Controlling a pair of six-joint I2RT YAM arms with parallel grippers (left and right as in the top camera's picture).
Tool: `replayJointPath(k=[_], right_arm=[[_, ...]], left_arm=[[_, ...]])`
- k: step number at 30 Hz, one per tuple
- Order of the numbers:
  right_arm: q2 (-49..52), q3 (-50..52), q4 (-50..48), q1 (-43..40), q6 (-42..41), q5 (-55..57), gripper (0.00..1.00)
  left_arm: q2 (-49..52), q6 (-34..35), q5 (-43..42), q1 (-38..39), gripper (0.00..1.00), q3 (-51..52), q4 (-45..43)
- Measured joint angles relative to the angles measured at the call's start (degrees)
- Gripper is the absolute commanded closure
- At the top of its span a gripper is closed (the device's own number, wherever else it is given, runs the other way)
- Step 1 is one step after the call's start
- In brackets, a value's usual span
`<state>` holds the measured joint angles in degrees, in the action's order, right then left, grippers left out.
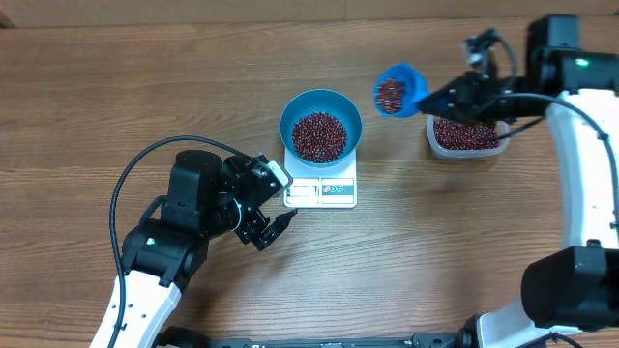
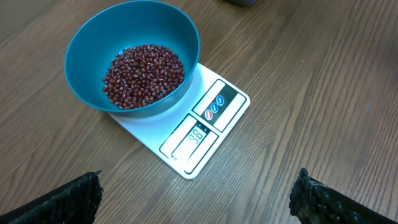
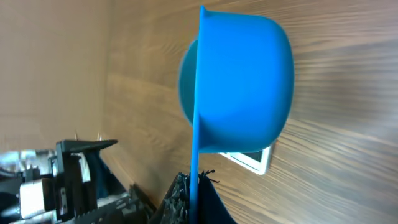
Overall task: Scoop item into bowl and weigh 150g on scale
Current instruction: 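Lift the filled scoop with the right gripper and tip it over the bowl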
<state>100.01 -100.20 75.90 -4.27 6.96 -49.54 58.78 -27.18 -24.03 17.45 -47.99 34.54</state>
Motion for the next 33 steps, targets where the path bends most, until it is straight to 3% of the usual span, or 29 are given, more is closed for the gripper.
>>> replayJointPath(k=[8, 21, 33], right_arm=[[0.0, 0.0, -6.6, 10.0, -5.8, 4.1, 0.96], [0.0, 0.0, -11.3, 25.9, -16.2, 28.9, 0.96], [0.0, 0.0, -12.7, 31.3, -22.4, 45.2, 0.96]], left_arm=[[0.0, 0.0, 0.0, 0.0, 0.0, 0.0, 0.0], [0.0, 0.0, 0.0, 0.0, 0.0, 0.0, 0.0], [0.0, 0.0, 0.0, 0.0, 0.0, 0.0, 0.0]])
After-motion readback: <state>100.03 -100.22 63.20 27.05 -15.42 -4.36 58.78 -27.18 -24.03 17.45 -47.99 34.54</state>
